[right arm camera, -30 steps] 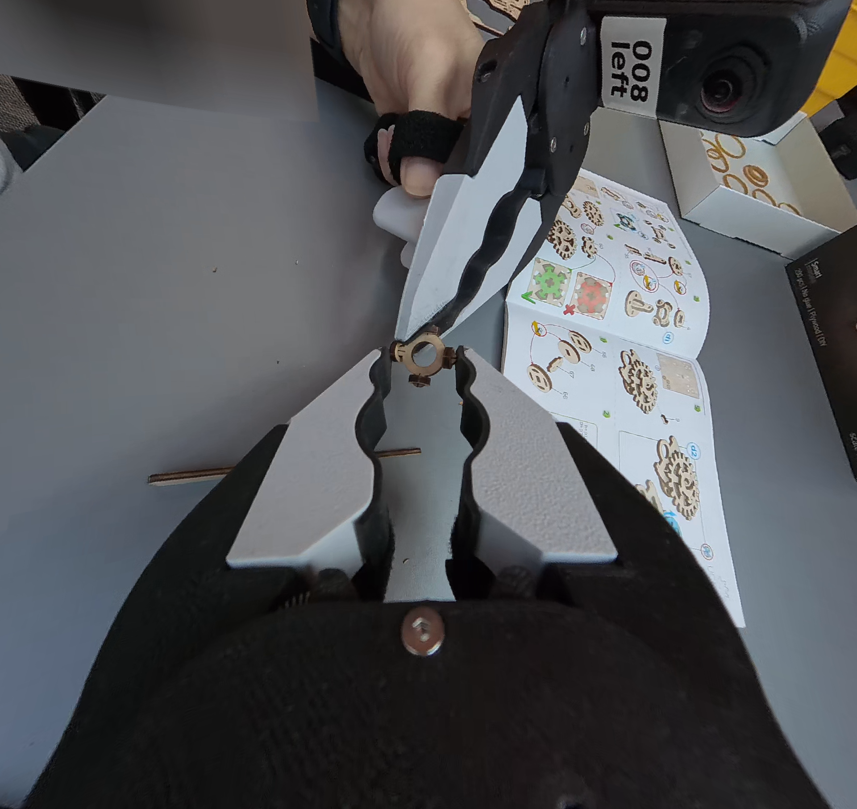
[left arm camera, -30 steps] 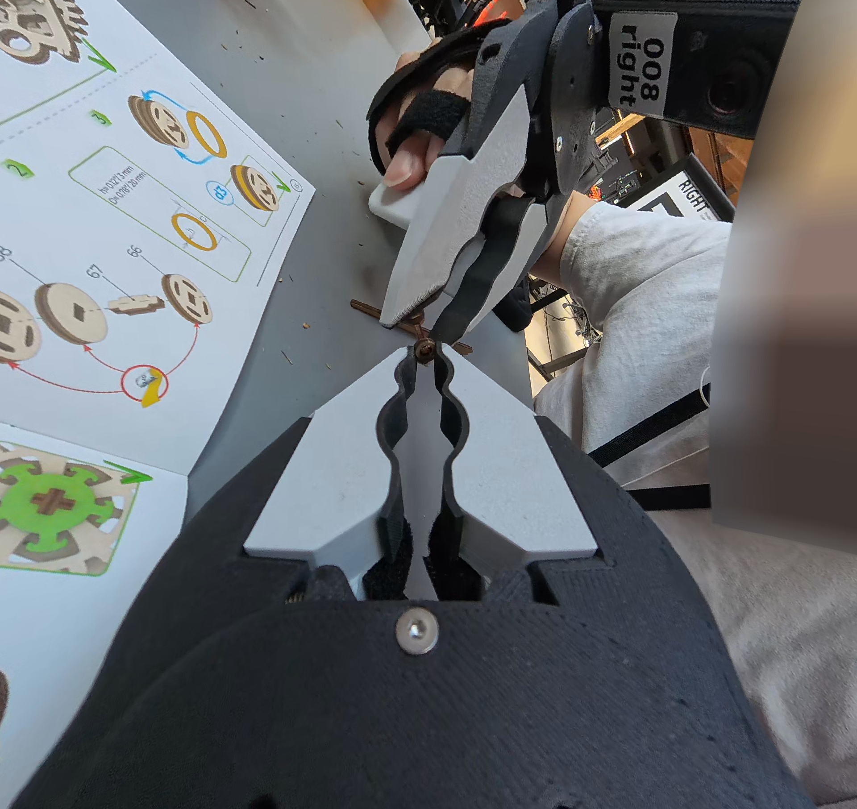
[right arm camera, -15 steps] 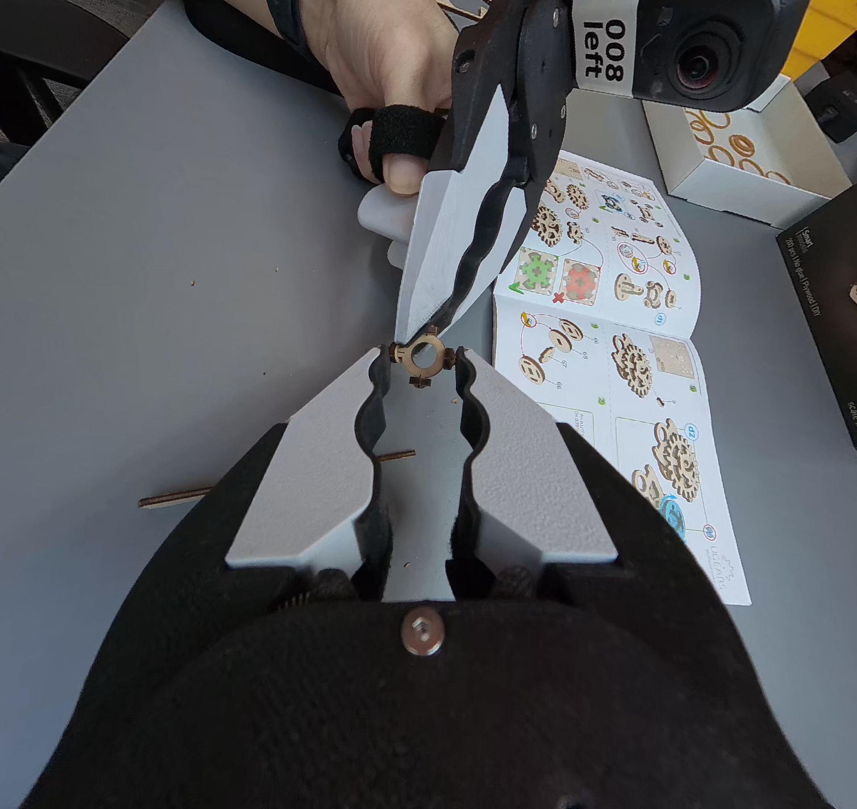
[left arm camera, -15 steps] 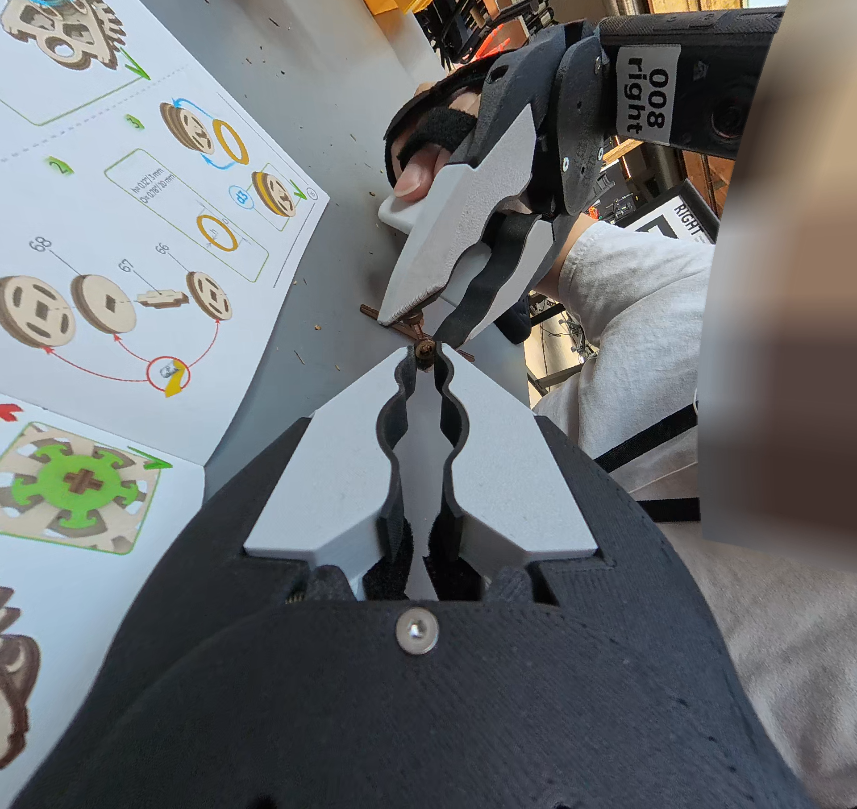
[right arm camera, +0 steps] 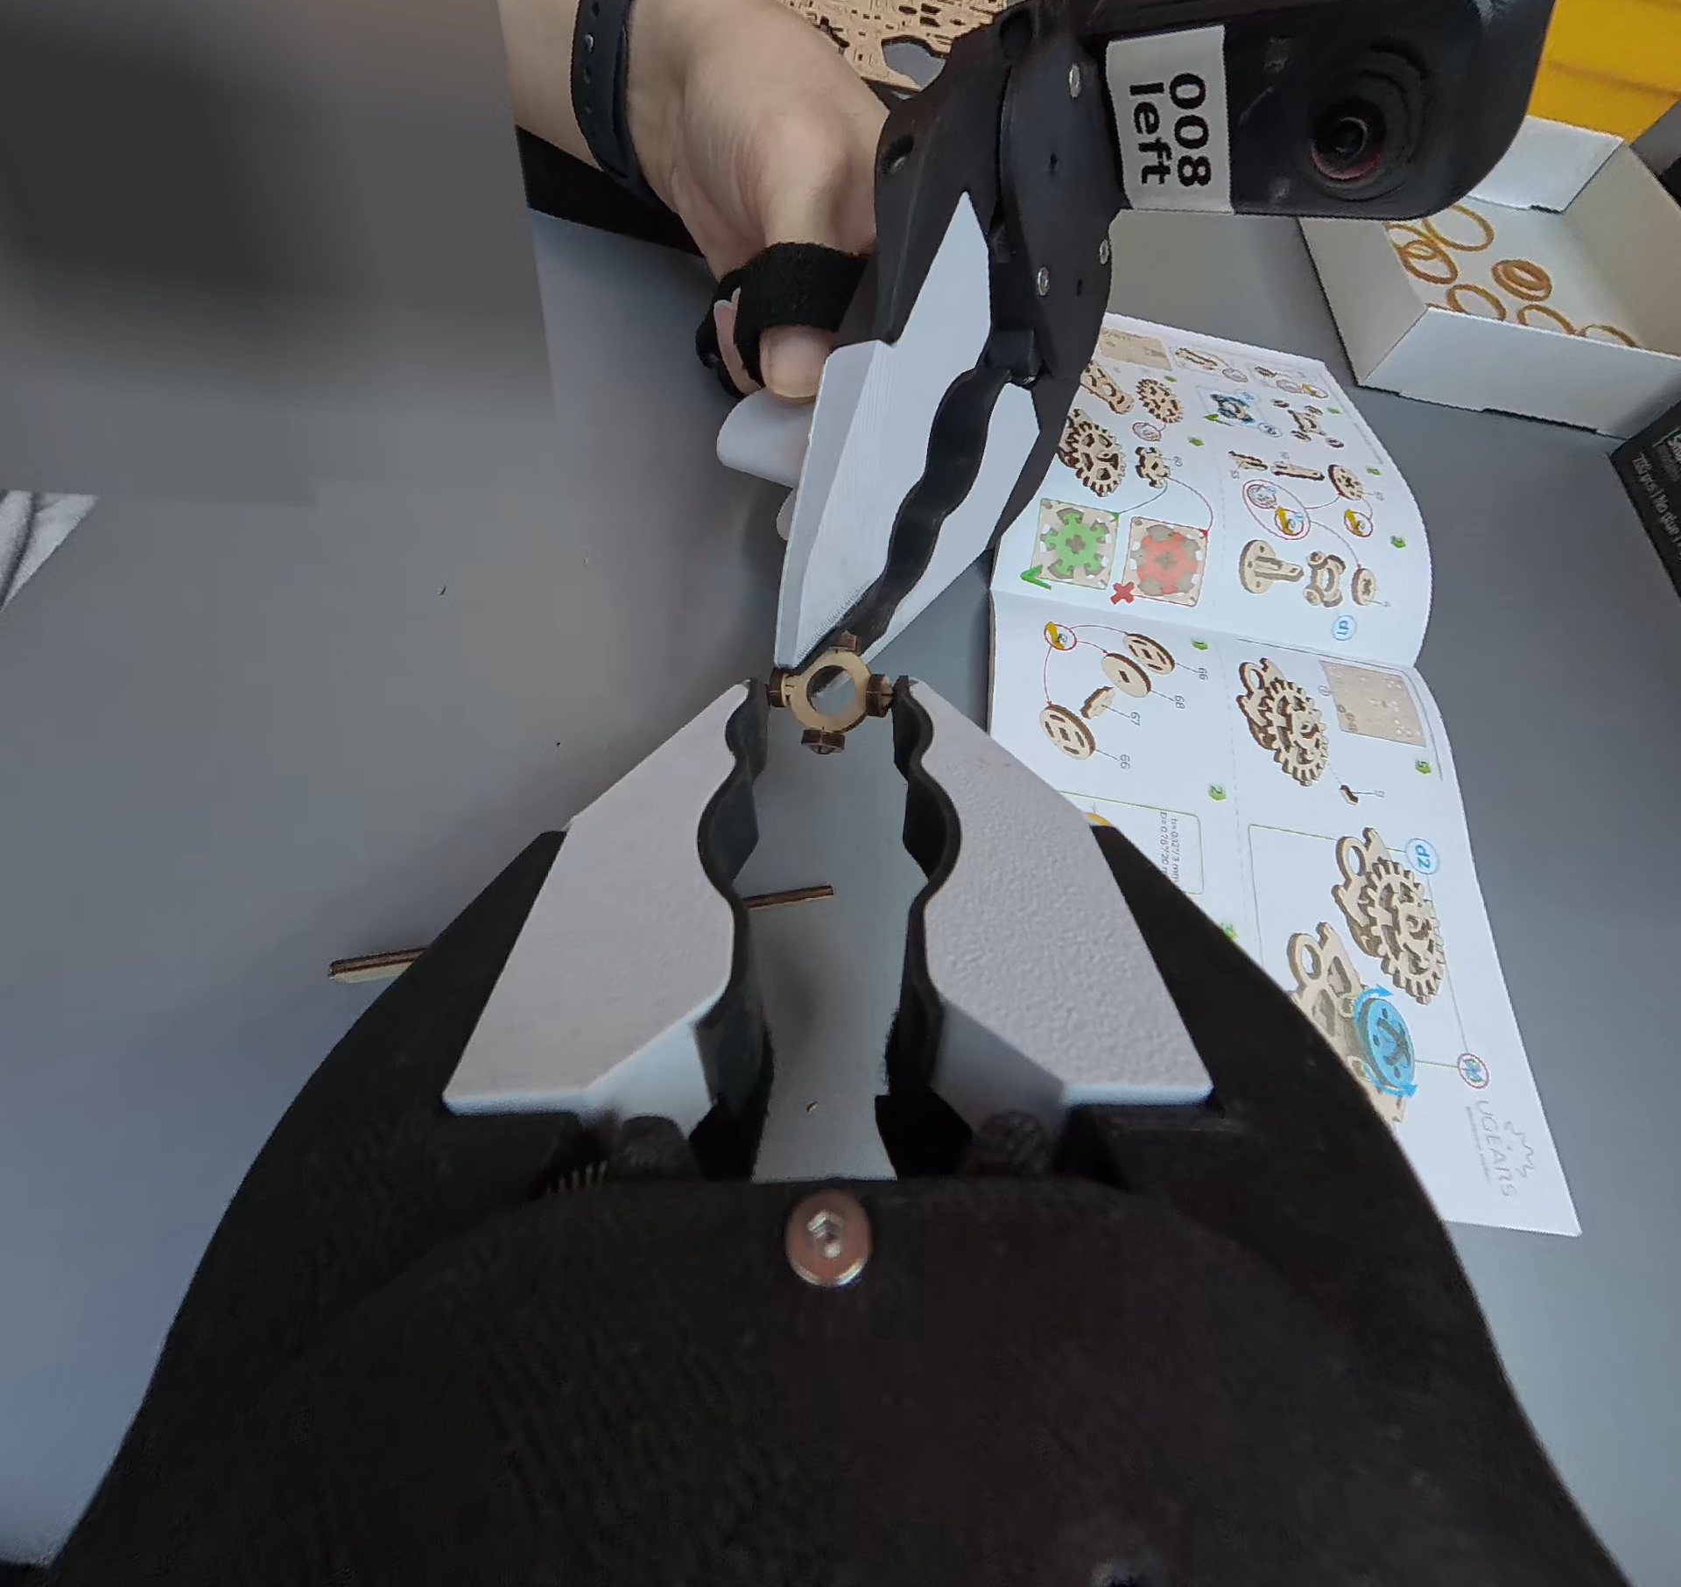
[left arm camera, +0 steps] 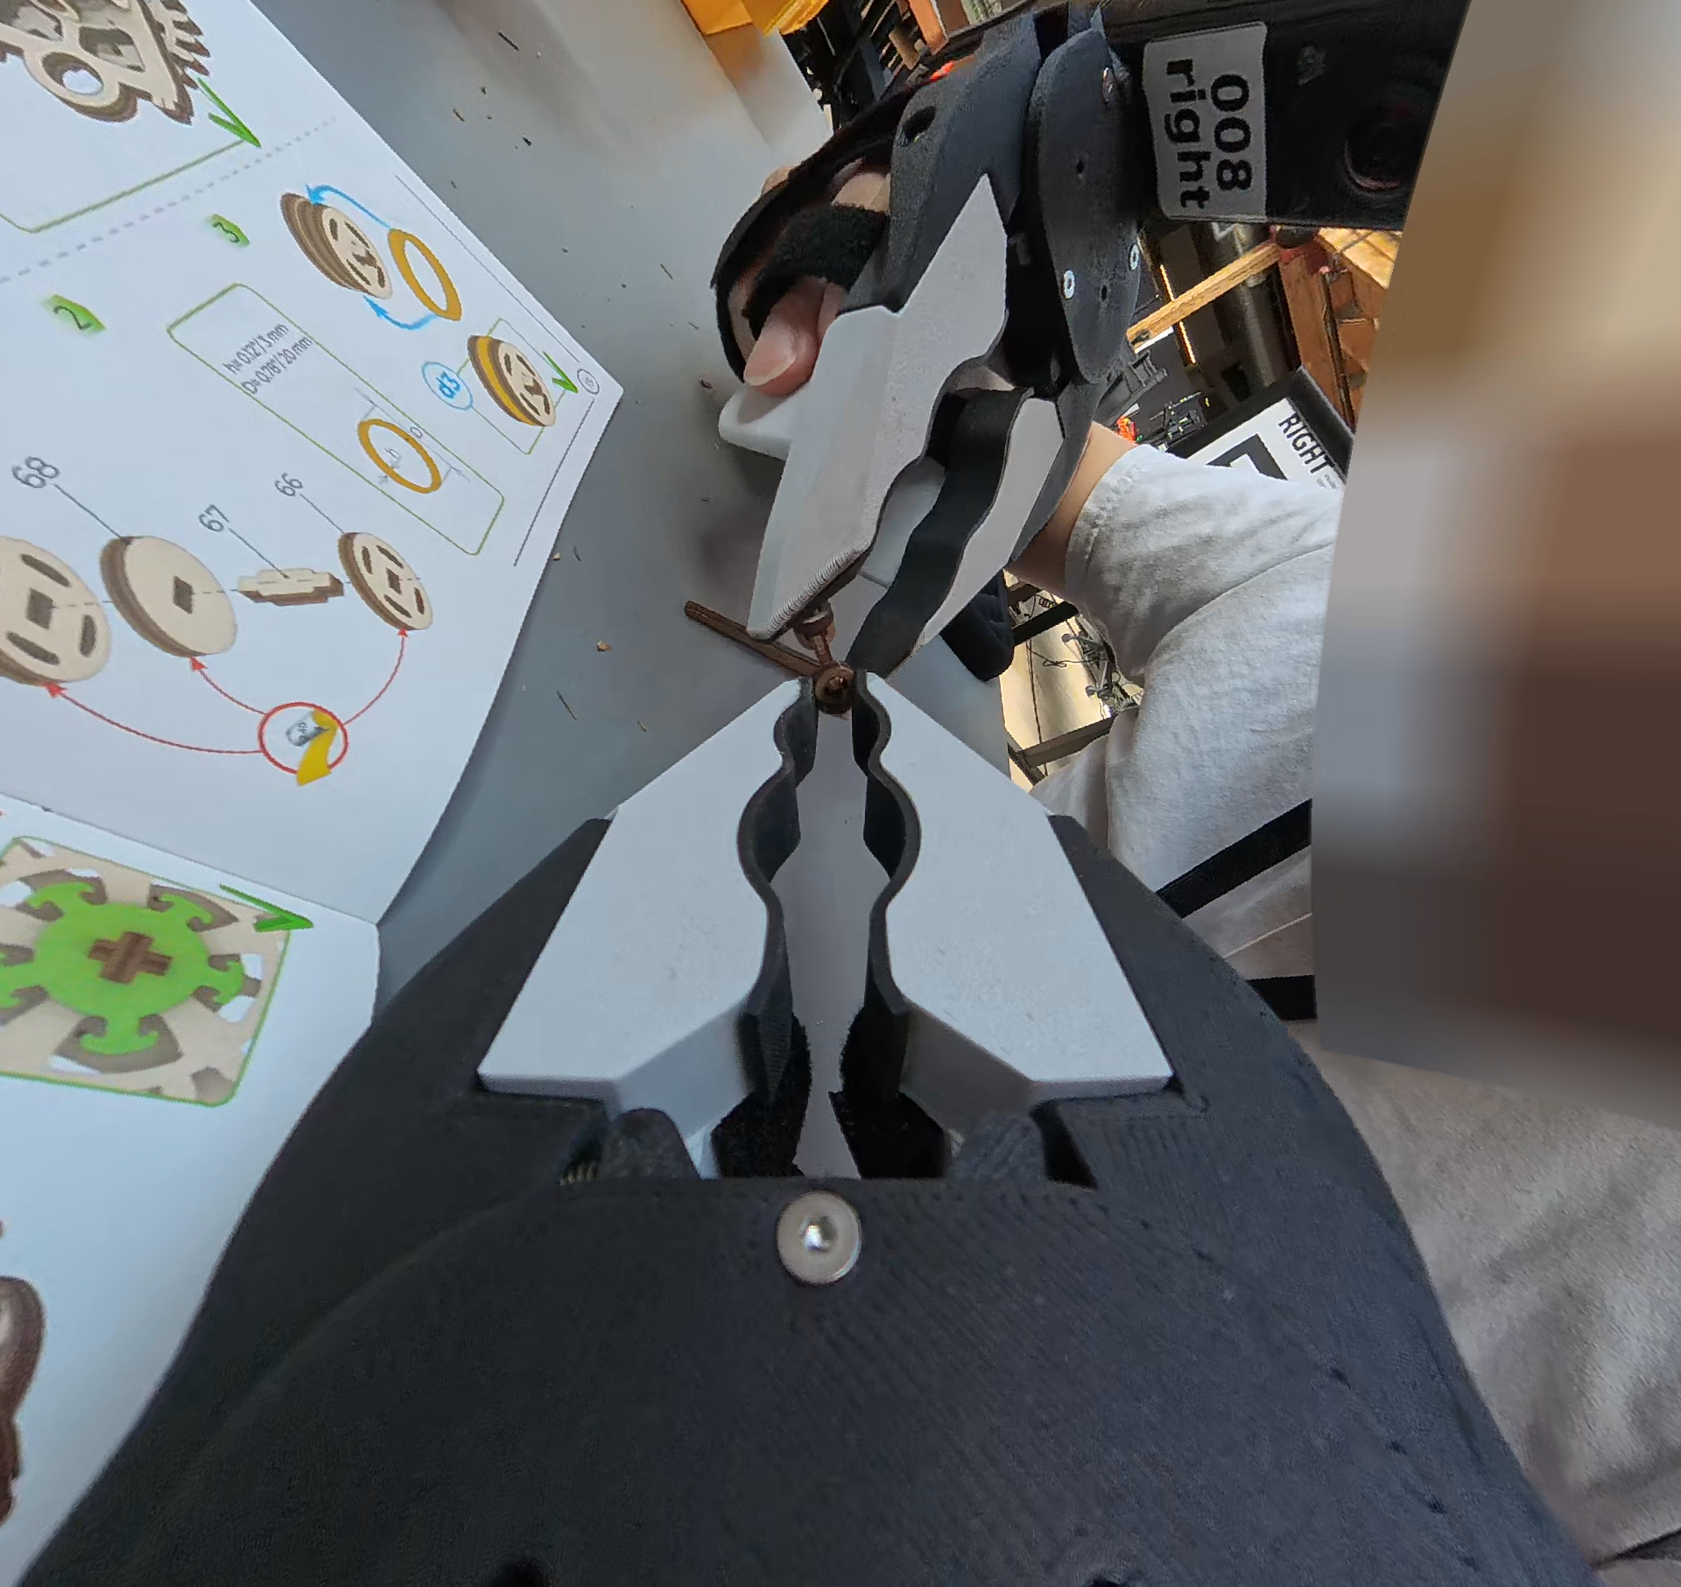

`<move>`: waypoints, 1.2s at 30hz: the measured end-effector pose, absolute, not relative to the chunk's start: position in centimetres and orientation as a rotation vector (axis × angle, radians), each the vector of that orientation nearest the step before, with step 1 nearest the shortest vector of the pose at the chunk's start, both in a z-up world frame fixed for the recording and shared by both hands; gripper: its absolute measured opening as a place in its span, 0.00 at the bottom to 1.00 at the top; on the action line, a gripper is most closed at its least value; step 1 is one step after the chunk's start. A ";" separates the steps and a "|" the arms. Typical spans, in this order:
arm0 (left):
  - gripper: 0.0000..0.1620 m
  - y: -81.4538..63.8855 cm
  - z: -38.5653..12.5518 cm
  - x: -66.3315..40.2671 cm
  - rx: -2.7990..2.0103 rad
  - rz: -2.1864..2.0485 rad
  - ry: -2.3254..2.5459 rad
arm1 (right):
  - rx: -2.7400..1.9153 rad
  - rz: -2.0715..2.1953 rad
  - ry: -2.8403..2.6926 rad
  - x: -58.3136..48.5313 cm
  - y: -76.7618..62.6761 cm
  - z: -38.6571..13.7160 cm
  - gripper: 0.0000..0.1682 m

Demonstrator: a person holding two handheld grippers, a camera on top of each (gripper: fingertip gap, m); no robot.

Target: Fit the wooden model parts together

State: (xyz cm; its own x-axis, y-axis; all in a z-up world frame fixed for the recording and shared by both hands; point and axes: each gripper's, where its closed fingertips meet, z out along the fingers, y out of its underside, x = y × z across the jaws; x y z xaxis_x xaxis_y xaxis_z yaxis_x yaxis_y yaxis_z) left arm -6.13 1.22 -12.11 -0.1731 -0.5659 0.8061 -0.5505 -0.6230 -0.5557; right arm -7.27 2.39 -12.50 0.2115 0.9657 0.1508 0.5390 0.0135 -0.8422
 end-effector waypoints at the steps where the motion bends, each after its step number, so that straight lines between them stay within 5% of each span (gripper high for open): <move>1: 0.03 1.3 -12.0 -6.2 -2.013 -1.991 1.339 | -1.627 0.627 -1.441 -7.1 2.5 -12.3 0.16; 23: 0.04 1.2 -11.4 -6.1 -1.962 -1.990 1.362 | -1.640 0.614 -1.440 -7.1 2.5 -12.1 0.15; 30: 0.22 3.1 -10.2 -6.3 -1.588 -1.341 1.591 | -1.657 0.689 -1.398 -6.8 2.6 -11.9 0.15; 36: 0.12 1.5 -12.2 -6.2 -1.395 -1.055 1.813 | -1.664 0.695 -1.399 -6.9 2.5 -12.1 0.15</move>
State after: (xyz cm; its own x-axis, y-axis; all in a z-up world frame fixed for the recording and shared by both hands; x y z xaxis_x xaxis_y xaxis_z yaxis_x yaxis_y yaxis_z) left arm -6.24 1.53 -12.23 -0.2565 -0.9665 0.0006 -0.4779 0.1264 -0.8693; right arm -6.92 2.54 -12.08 0.2254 0.9694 0.0973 0.5081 -0.0317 -0.8607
